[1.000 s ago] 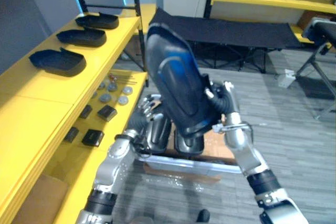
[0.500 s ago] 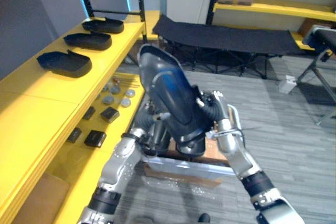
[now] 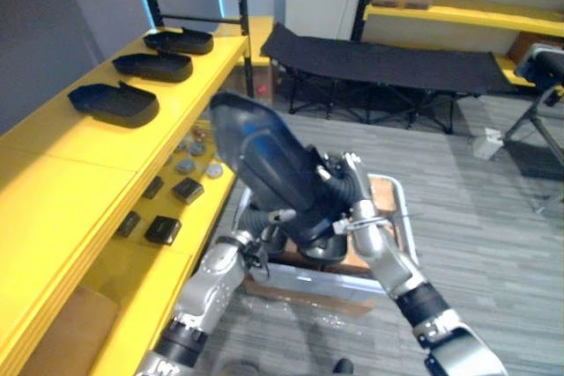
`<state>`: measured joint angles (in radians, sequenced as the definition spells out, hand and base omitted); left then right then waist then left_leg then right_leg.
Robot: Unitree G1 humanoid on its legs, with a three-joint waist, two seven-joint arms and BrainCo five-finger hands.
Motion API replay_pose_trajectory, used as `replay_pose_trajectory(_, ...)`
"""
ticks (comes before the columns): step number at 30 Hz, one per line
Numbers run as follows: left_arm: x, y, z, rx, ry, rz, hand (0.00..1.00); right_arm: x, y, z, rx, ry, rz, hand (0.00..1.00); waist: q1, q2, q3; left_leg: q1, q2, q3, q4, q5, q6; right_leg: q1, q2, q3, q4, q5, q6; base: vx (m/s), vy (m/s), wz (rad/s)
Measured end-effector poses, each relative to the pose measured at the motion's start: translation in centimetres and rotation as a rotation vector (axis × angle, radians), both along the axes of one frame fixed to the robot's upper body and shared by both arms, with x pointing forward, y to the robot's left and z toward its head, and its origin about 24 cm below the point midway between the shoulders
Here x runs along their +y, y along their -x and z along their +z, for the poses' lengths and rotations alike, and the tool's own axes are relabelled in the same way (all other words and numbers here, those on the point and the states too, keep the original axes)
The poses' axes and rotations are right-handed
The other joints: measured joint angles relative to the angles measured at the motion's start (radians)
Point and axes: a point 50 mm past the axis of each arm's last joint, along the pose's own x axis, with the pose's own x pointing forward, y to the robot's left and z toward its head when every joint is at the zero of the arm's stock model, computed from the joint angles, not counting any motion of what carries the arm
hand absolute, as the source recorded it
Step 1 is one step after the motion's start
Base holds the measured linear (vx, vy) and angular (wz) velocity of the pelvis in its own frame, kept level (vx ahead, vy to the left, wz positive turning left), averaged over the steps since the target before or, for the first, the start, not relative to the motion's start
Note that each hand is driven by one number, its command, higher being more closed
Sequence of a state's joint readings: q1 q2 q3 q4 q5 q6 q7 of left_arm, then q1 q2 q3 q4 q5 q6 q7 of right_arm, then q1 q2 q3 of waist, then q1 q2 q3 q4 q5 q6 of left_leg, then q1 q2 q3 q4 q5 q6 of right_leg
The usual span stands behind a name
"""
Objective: Walk over and take plastic housings, then place them on the shelf
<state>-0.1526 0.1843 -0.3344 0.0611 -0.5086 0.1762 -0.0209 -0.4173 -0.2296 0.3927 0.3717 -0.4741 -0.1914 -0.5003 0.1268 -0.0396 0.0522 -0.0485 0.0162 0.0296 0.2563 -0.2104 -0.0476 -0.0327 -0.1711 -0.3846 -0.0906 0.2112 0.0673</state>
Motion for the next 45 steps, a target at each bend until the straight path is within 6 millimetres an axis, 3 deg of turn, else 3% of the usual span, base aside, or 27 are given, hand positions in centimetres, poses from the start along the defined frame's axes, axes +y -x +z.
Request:
replay_pose_trajectory(7,0.3,-0.1,0.4,-0.055,0.019,0.084,1.0,0.3,0.0,0.1,0.009,-0.053,0.003,1.0,-0.002,-0.005,-0.003,-0.002,-0.001,-0.003,0.0,0.002,0.001,0.0,-0.001,-0.001,0.0,0.0,0.0,0.0,0.001,0.01)
replay_pose_trajectory(19,2.0,-0.1,0.5,-0.063,0.053,0.304,1.0,3.2,0.9,-0.3,0.037,-0.203,0.035,1.0,-0.006,-0.025,-0.016,0.002,0.0,0.005,-0.001,0.002,0.001,-0.001,-0.002,0.002,0.0,0.001,-0.001,0.0,0.001,-0.01)
replay_pose_trajectory(31,1.8,-0.1,0.9,-0.105,-0.004,0.343,1.0,3.2,1.7,-1.0,0.054,-0.261,0.036,1.0,-0.028,-0.027,-0.017,0.011,0.0,0.013,-0.005,0.002,0.0,0.0,-0.002,0.007,0.0,0.001,-0.001,0.0,0.0,0.0)
replay_pose_trajectory(32,1.8,-0.1,0.9,-0.105,-0.002,0.347,1.0,3.2,1.7,-1.1,0.051,-0.263,0.04,0.0,-0.03,-0.027,-0.017,0.012,0.001,0.014,-0.005,0.002,0.0,0.0,-0.002,0.008,0.0,0.001,-0.001,0.0,0.0,0.0)
replay_pose_trajectory(37,2.0,-0.1,2.3,-0.242,-0.101,0.373,1.0,3.1,2.3,-1.5,0.056,-0.299,0.066,0.0,-0.031,-0.028,-0.018,0.012,0.002,0.015,-0.005,0.002,0.0,-0.001,0.0,0.009,0.0,0.001,-0.001,0.0,0.0,0.0)
replay_pose_trajectory(42,2.6,0.1,5.4,-0.466,-0.22,0.418,1.0,4.2,3.7,-2.8,0.153,-0.332,0.165,0.0,-0.032,-0.032,-0.021,0.012,0.002,0.014,-0.005,0.002,0.0,0.0,-0.001,0.008,0.0,0.001,-0.002,0.0,0.0,0.0)
replay_pose_trajectory(45,2.7,0.2,5.9,-0.509,-0.26,0.415,1.0,4.5,3.8,-3.2,0.193,-0.355,0.192,0.0,-0.033,-0.033,-0.021,0.012,0.001,0.014,-0.005,0.002,0.0,0.0,-0.001,0.008,0.0,0.001,-0.002,0.0,0.0,0.0)
